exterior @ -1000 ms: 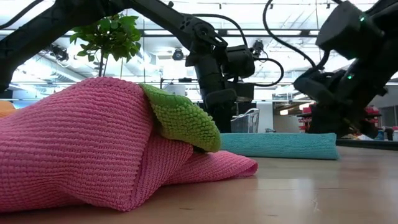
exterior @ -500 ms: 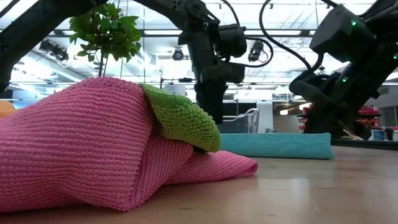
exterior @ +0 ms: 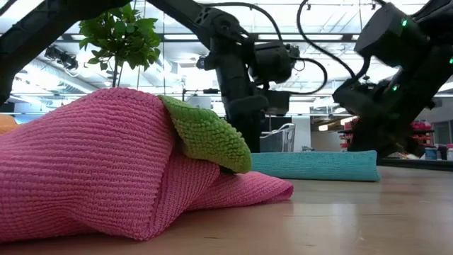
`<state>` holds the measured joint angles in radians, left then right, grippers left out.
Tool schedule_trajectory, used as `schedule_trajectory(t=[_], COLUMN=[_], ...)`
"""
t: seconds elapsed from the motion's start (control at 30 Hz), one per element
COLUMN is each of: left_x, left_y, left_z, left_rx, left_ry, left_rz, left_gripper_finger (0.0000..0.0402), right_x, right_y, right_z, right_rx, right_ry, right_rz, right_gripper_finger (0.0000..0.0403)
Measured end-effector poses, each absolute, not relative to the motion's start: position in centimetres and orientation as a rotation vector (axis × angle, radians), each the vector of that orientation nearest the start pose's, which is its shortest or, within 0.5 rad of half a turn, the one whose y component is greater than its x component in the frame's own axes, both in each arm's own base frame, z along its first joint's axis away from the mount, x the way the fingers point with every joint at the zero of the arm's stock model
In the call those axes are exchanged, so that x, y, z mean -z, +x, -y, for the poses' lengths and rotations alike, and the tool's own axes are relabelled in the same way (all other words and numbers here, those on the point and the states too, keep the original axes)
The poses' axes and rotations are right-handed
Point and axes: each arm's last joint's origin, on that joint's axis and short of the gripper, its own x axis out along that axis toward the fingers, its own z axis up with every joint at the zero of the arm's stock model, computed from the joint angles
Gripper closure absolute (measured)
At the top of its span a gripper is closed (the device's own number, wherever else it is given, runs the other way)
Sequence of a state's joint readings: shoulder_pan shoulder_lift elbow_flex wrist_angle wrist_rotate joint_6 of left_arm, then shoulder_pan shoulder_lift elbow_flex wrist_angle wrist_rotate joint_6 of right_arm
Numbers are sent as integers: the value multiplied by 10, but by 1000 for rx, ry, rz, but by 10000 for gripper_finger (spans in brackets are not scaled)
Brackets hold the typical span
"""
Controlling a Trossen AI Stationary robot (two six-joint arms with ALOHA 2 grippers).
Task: Fold microfiber towels
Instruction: Fold the blue towel
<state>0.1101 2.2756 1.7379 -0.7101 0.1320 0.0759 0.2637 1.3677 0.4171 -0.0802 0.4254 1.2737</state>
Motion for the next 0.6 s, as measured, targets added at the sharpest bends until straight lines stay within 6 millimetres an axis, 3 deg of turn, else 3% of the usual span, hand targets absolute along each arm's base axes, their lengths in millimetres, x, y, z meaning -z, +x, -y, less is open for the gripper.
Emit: schedule_trajectory(t=[0.1,0.27,0.47,0.6], left_x=[-136,-135,-134,-134], left_y=[456,457,457,457], left_z=[-53,-53,-54,-54], left_rx=[63,81,83,96], left_ry=[-118,-99,-92,-72], left_rz=[-1244,-1233,-1228,-1230], left_gripper_finger=[380,393,381,382], right_x=[-134,-153,-133,-116], right_y=[204,215,237,241], right_z=[-48,-78,-96,-99], right_rx=[656,535,566,607], right_ry=[851,877,859,874], right_rz=[-638,-553,-648,-712], right_gripper_finger=[403,403,403,403])
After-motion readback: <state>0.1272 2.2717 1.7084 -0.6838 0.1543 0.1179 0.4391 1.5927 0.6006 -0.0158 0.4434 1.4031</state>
